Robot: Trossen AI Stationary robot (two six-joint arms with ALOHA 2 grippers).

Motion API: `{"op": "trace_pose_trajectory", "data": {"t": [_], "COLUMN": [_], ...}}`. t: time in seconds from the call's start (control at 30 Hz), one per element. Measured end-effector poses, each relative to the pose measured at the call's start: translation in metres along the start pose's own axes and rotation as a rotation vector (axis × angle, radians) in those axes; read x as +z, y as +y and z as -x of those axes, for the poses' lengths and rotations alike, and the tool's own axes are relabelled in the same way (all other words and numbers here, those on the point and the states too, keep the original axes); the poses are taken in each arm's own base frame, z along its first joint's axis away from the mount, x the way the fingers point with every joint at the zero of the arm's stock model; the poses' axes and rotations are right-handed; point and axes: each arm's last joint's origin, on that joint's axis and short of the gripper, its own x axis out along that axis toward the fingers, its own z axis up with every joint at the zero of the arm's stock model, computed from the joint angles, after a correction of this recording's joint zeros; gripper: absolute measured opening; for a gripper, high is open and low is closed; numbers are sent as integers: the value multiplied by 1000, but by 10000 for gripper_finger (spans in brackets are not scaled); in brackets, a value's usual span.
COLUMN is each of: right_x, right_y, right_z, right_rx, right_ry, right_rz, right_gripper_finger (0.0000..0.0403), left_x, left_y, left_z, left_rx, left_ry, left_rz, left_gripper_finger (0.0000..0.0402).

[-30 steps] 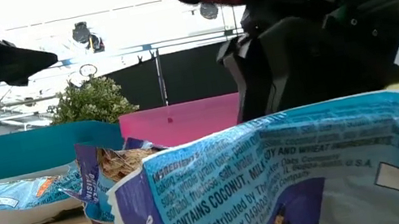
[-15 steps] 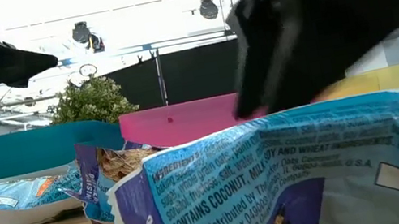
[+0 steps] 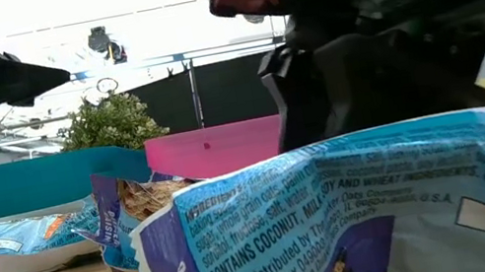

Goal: Pick and place Granola Bars by type
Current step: Put the top blue granola bar into the red bin

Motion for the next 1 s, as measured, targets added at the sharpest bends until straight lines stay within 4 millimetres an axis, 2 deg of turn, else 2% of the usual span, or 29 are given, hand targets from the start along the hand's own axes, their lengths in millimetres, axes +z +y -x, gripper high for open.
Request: {"op": "trace_pose_trajectory", "data": {"t": [0.23, 0.57, 0.7, 0.83, 1.0], "right_x": [0, 3, 5, 11, 17], "right_y": [1, -2, -4, -6, -10], "right_z": [-3, -3, 4, 18, 34], "right_rx": [2, 0, 16, 25, 22], "right_ry": [-6, -27, -36, -72, -120], "right_rz": [-15, -64, -51, -39, -48], "right_gripper_finger": [192, 71, 31, 19, 38], "left_x": [0, -1, -1, -1, -1], "left_y": [0, 0, 0, 0, 0], "left_z": [0, 0, 0, 0, 0], "left_rx": [0, 0, 0, 0, 0], "left_ry": [4, 6, 6, 7, 6], "left_rz": [-5, -6, -5, -6, -5], "left_gripper_finger": [35, 35, 35, 35, 35]}}
